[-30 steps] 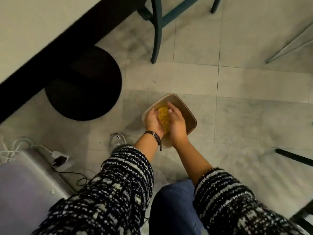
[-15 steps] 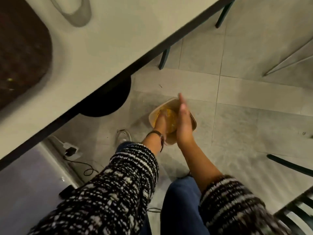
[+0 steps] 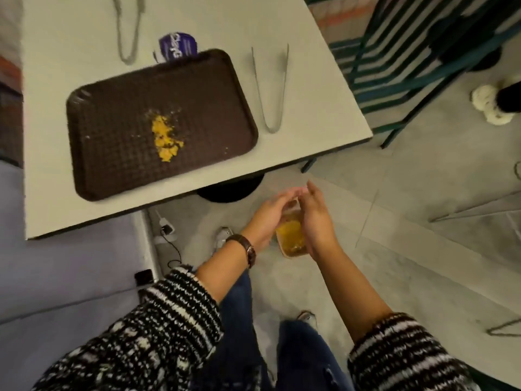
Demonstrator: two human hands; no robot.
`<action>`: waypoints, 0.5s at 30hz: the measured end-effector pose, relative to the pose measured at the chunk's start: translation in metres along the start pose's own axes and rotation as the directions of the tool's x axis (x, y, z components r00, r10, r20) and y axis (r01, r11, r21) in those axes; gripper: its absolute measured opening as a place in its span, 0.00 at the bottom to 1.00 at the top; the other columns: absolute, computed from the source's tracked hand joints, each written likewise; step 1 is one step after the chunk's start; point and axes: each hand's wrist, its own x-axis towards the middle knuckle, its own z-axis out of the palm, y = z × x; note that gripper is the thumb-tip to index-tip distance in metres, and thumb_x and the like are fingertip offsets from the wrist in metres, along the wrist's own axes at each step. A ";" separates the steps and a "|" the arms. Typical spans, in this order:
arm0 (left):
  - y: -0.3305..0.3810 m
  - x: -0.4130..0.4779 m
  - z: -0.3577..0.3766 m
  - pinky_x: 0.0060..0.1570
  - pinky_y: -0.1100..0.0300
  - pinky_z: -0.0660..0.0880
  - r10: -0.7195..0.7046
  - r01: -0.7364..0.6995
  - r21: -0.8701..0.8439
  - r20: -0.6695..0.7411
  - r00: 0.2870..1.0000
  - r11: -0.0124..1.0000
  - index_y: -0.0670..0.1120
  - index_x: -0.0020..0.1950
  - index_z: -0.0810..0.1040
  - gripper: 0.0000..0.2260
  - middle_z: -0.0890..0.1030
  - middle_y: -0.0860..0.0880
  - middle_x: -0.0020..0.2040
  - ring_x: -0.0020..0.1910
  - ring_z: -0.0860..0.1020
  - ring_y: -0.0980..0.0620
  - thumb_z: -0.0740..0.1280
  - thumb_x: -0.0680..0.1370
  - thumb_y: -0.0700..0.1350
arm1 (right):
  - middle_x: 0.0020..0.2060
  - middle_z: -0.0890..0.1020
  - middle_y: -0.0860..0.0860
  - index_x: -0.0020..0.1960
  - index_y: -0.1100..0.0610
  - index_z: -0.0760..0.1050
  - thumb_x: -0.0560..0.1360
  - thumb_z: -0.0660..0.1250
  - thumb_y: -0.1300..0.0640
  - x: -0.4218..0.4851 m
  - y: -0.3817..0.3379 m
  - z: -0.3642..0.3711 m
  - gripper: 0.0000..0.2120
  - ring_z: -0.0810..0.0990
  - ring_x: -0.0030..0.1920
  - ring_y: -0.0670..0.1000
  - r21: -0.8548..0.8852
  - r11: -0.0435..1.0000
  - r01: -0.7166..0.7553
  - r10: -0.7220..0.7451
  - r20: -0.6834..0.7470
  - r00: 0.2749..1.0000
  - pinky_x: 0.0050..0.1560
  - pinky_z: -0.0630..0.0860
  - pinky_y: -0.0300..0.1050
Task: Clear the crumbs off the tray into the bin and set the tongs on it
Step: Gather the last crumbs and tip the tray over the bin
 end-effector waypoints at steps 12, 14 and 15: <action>0.111 -0.061 -0.201 0.59 0.63 0.69 0.252 -0.220 0.136 -0.305 0.918 0.966 0.45 0.66 0.71 0.15 0.75 0.46 0.65 0.62 0.74 0.50 0.56 0.81 0.44 | 0.73 0.64 0.53 0.74 0.55 0.58 0.79 0.61 0.51 0.028 -0.048 0.172 0.27 0.61 0.73 0.51 -0.597 0.693 0.405 -0.220 0.360 0.907 0.72 0.57 0.43; 0.119 -0.057 -0.228 0.66 0.55 0.66 0.234 -0.200 0.128 -0.353 0.906 0.971 0.49 0.62 0.74 0.12 0.76 0.46 0.64 0.62 0.74 0.48 0.59 0.79 0.46 | 0.75 0.60 0.54 0.75 0.57 0.56 0.78 0.62 0.50 0.046 -0.044 0.196 0.29 0.56 0.75 0.54 -0.685 0.591 0.426 -0.190 0.395 0.899 0.75 0.51 0.53; 0.121 -0.055 -0.241 0.67 0.53 0.65 0.223 -0.191 0.123 -0.371 0.901 0.974 0.51 0.59 0.75 0.10 0.77 0.47 0.62 0.62 0.75 0.47 0.60 0.78 0.47 | 0.76 0.57 0.54 0.75 0.56 0.55 0.78 0.62 0.48 0.054 -0.042 0.207 0.31 0.52 0.76 0.54 -0.741 0.504 0.442 -0.175 0.414 0.893 0.76 0.46 0.56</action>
